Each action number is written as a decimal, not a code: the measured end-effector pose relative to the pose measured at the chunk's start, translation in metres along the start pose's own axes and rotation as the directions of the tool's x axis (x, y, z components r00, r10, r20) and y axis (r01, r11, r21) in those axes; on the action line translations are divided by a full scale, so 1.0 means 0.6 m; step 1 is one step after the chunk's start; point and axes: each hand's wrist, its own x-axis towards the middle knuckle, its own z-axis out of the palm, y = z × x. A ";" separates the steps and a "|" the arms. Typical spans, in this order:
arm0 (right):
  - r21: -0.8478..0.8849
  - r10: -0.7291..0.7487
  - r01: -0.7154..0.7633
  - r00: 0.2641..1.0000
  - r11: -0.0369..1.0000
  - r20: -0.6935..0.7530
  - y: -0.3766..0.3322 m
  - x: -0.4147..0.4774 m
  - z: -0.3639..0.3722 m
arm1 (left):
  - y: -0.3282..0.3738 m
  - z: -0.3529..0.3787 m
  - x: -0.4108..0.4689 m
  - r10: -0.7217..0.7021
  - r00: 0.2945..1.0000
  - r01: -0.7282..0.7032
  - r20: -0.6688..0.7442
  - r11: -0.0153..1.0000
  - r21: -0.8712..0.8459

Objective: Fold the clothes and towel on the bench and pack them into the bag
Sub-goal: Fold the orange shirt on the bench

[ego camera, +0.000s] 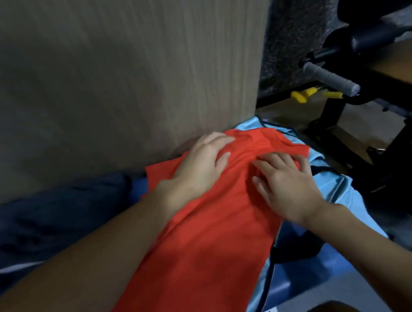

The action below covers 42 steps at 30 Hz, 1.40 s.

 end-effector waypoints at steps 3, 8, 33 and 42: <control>0.079 -0.101 0.099 0.995 0.992 0.021 -0.077 -0.012 -0.025 | -0.001 -0.079 -0.122 -0.096 0.994 0.095 -0.043 0.995 -0.021; 0.249 -0.368 0.337 0.925 0.908 0.092 -0.234 -0.064 -0.019 | -0.011 -0.161 -0.370 -0.429 0.901 0.428 -0.059 0.903 -0.040; 0.357 -0.608 0.529 0.777 0.770 0.160 -0.440 -0.118 0.081 | -0.037 -0.223 -0.602 -0.700 0.671 0.741 0.243 0.626 -0.244; 0.317 -0.473 0.442 0.881 0.839 0.022 -0.422 -0.073 0.067 | -0.070 -0.287 -0.614 -0.716 0.683 0.729 0.145 0.679 -0.083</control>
